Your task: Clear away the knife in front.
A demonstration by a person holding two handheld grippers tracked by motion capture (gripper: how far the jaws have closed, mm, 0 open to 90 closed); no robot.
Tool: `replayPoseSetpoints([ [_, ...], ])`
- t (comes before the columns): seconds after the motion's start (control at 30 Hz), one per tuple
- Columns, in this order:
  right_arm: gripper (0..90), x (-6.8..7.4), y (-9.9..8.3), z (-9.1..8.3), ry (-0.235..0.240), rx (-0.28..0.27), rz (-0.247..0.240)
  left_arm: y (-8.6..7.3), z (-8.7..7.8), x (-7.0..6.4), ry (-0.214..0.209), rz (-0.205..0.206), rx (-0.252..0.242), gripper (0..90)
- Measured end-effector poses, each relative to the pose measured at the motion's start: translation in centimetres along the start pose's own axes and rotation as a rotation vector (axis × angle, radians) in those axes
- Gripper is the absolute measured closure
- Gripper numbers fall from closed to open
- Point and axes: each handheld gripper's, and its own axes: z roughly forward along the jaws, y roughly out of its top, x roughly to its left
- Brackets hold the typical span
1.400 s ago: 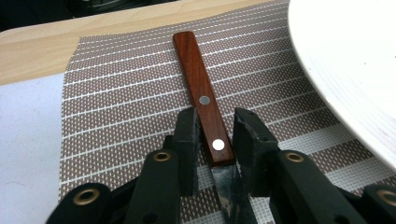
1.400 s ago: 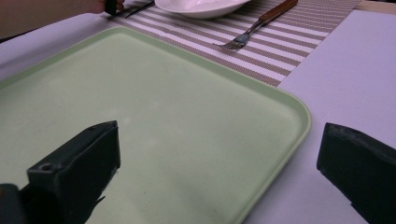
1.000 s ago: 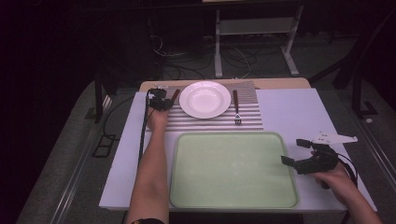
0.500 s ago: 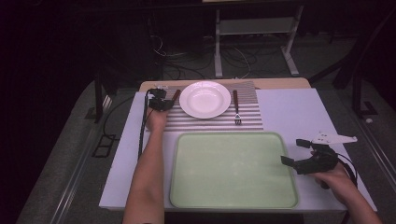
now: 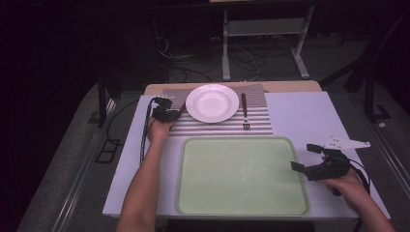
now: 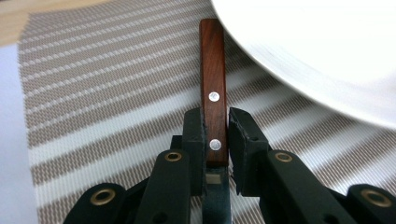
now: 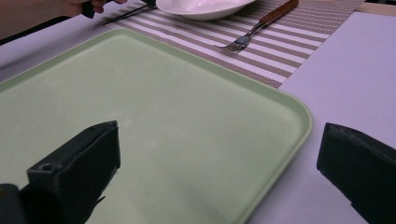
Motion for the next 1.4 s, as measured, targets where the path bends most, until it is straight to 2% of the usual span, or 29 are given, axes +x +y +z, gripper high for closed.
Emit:
replayPoseSetpoints([
  [0.13, 0.0, 0.0, 0.0, 0.0, 0.000, -0.002, -0.001, -0.8, -0.4, -0.1, -0.019, 0.018, 0.024, 76.8],
  [0.27, 0.0, 0.0, 0.0, 0.0, 0.001, -0.002, -0.001, -1.1, -0.6, 0.0, -0.033, 0.018, 0.022, 76.7],
  [0.4, 0.0, 0.0, 0.0, 0.1, 0.002, -0.002, -0.003, -1.1, -0.5, 0.0, -0.037, 0.037, 0.025, 75.9],
  [0.63, 0.0, 0.0, 0.0, 0.0, 0.002, -0.003, 0.001, -0.6, -0.5, 0.2, -0.057, 0.065, 0.065, 75.2],
  [0.73, 0.0, 0.0, 0.0, 0.0, 0.002, -0.002, 0.001, -0.4, -0.4, 0.4, -0.069, 0.062, 0.077, 75.3],
  [0.93, 0.0, 0.0, 0.0, 0.0, 0.003, -0.001, -0.001, -0.4, -0.4, 0.8, -0.096, 0.030, 0.073, 76.5],
  [1.17, 0.0, 0.1, 0.0, 0.1, 0.003, 0.000, -0.002, -0.5, -0.4, 0.9, -0.099, 0.033, 0.072, 77.0],
  [1.4, 0.0, 0.1, 0.0, 0.0, 0.001, -0.002, -0.001, -0.6, -0.4, 1.1, -0.117, 0.017, 0.062, 77.1],
])
